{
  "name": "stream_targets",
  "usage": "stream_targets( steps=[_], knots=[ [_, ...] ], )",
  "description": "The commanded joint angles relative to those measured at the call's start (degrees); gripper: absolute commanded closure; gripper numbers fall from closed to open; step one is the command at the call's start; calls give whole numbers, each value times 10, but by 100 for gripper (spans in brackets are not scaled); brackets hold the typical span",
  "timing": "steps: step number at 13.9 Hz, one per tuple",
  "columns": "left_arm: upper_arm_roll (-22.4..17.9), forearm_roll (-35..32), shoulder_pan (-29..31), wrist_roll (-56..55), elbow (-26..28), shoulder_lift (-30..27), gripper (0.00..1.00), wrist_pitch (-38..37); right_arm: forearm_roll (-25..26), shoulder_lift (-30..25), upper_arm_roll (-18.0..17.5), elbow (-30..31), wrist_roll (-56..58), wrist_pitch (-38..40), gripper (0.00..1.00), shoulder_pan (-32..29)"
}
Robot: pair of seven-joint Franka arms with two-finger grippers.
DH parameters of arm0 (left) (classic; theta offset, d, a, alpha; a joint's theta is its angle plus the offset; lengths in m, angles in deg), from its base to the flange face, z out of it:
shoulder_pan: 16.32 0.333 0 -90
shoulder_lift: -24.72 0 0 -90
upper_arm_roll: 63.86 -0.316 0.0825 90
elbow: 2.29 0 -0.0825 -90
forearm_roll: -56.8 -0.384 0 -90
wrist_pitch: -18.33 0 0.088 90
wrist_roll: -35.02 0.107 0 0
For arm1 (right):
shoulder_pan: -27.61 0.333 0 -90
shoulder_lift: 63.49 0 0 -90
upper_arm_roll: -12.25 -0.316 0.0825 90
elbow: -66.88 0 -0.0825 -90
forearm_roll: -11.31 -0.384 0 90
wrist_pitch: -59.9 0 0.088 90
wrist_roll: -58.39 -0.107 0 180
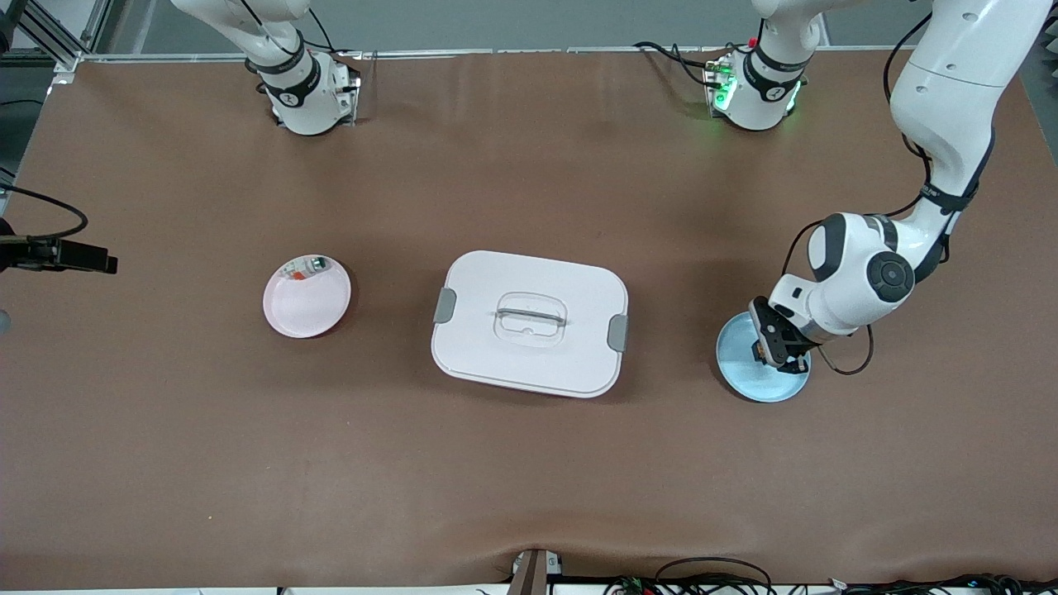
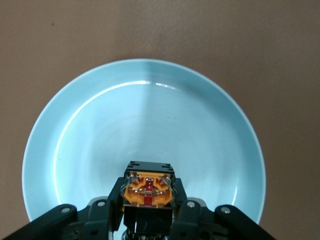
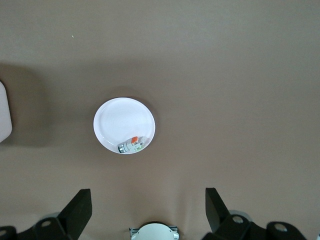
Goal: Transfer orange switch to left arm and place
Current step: 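Lower the switch into the blue dish and open the left gripper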
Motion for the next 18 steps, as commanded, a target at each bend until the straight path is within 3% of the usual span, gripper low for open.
stream_targets(
  steps=[1,3,7,13,15,18],
  knots=[
    [6,-10,7,8,-11,8,84,10,6,-19,-11,10,-11,-5,0,-5],
    [6,-7,7,-2,-11,5,0,11,4,-27,-11,25,-11,-9,0,-6],
    [11,-2,4,-106,-20,-37,0,-16,-2,-51,-12,65,2,-56,0,-5],
    [14,-4,-3,-457,-88,-123,0,-218,-4,-73,-8,83,-1,-61,0,2],
    [25,-2,1,-525,-127,-132,0,-275,-5,-104,-8,131,-1,-92,0,3],
    [25,-2,2,-637,-138,-185,0,-330,-5,-158,-7,219,-1,-148,0,3]
  ],
)
